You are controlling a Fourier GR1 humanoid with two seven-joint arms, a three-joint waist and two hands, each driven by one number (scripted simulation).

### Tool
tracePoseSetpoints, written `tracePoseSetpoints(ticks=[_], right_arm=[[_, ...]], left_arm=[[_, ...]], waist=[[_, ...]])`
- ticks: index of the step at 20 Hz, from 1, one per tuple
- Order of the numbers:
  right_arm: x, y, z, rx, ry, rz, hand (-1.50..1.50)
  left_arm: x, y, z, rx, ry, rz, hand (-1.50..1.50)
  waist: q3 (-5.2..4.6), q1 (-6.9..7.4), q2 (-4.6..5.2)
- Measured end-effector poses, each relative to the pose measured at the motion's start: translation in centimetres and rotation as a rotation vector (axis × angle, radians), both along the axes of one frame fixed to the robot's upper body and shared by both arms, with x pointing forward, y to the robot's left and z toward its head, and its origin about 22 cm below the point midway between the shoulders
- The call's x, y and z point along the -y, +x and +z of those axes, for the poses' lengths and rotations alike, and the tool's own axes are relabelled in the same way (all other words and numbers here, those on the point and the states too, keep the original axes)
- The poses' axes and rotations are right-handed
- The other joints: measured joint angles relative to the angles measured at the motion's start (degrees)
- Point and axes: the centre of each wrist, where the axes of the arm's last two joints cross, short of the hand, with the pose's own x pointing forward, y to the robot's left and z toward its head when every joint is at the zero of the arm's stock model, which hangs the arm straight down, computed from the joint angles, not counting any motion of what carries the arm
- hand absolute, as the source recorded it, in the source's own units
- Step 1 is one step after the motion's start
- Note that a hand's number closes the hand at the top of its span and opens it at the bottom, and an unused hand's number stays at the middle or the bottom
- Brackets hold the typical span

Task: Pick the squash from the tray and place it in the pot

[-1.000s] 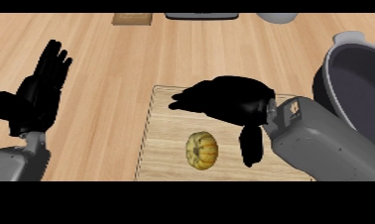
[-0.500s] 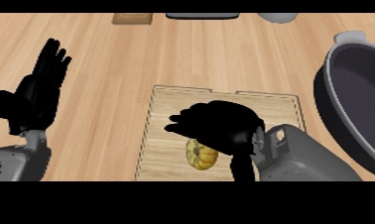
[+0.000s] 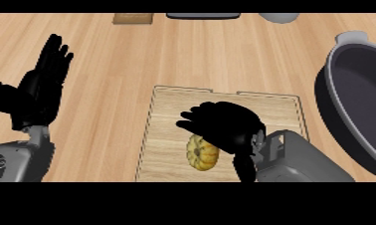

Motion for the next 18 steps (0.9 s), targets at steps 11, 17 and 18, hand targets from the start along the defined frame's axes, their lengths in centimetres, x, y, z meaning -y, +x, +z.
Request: tracePoseSetpoints(ticks=[11,17,18], right_arm=[[-0.4,0.5,-4.2,0.017,-0.026,-0.008,-1.50],[-0.3,1.0,-5.4,0.018,-0.045,0.005,1.50],[-0.1,1.0,-5.4,0.019,-0.050,0.033,1.50]], left_arm=[[-0.3,-0.5,-0.5,-0.004,-0.003,-0.006,0.00],[-0.1,-0.3,-0.4,0.003,-0.005,-0.003,0.00],[-0.2,-0.4,-0.3,0.005,-0.003,-0.002,0.00]], waist=[[0.00,0.08,0.01],[0.00,0.06,0.01],[0.00,0.08,0.02]])
